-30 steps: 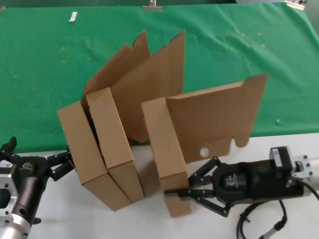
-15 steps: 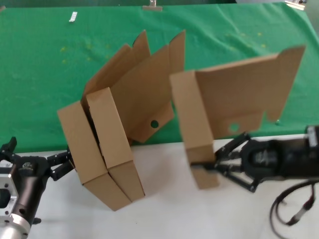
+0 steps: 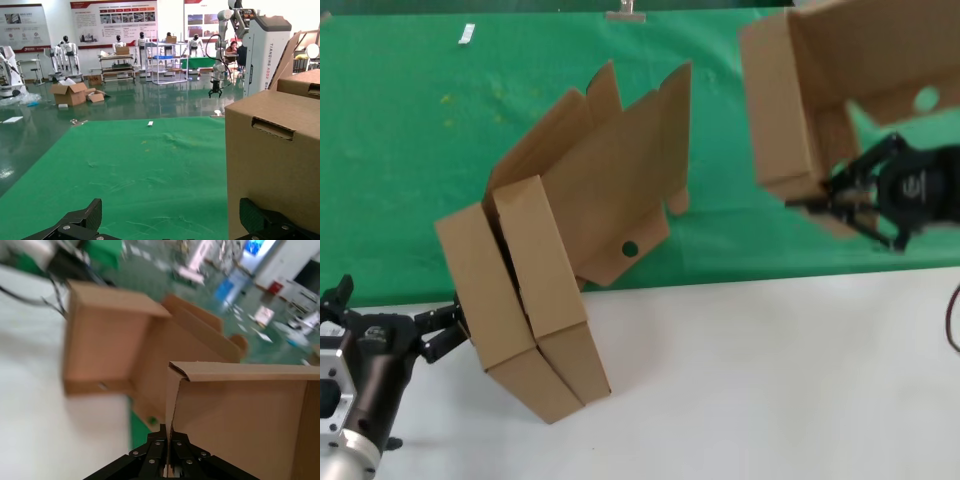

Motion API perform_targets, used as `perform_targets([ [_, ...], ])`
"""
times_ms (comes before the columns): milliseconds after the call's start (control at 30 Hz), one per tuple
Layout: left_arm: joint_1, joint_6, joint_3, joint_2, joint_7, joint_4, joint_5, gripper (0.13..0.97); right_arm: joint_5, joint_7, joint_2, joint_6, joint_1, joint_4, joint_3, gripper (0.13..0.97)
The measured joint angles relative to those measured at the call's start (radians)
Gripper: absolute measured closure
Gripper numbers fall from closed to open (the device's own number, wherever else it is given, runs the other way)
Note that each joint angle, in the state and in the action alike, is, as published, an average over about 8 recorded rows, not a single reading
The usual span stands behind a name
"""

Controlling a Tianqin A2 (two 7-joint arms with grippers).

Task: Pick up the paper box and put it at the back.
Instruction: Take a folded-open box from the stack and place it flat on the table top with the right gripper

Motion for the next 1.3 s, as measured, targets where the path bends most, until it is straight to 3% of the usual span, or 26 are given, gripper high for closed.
perform_targets([
  [400, 0.0, 0.0, 0.0, 0.0, 0.0, 0.0, 0.0, 0.132, -0.356, -0.021, -0.118, 0.085, 0.286, -0.202, -0.154, 0.941],
  [667, 0.0, 0.0, 0.0, 0.0, 0.0, 0.0, 0.0, 0.132, -0.57, 0.009, -0.164, 0.107, 0.339, -0.323, -0.267, 0.941],
  [967, 0.0, 0.0, 0.0, 0.0, 0.0, 0.0, 0.0, 0.132, -0.658, 0.077, -0.26, 0.157, 0.301, -0.376, -0.302, 0.942],
  [1300, 0.0, 0.0, 0.0, 0.0, 0.0, 0.0, 0.0, 0.132, -0.694, 0.03, -0.43, 0.248, 0.333, -0.571, -0.326, 0.942],
])
